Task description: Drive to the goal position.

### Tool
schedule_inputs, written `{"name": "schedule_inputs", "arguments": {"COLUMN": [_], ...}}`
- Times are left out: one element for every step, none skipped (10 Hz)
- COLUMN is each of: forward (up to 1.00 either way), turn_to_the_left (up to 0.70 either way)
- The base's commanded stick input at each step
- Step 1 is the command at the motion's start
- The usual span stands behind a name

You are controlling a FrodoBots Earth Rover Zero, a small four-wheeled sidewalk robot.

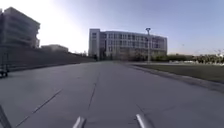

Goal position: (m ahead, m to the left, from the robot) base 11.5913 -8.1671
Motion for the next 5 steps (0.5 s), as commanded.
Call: {"name": "schedule_inputs", "arguments": {"forward": [0.6,0.6,0.6,0.6,0.6], "turn_to_the_left": [0.0,0.0,0.0,0.0,0.0]}}
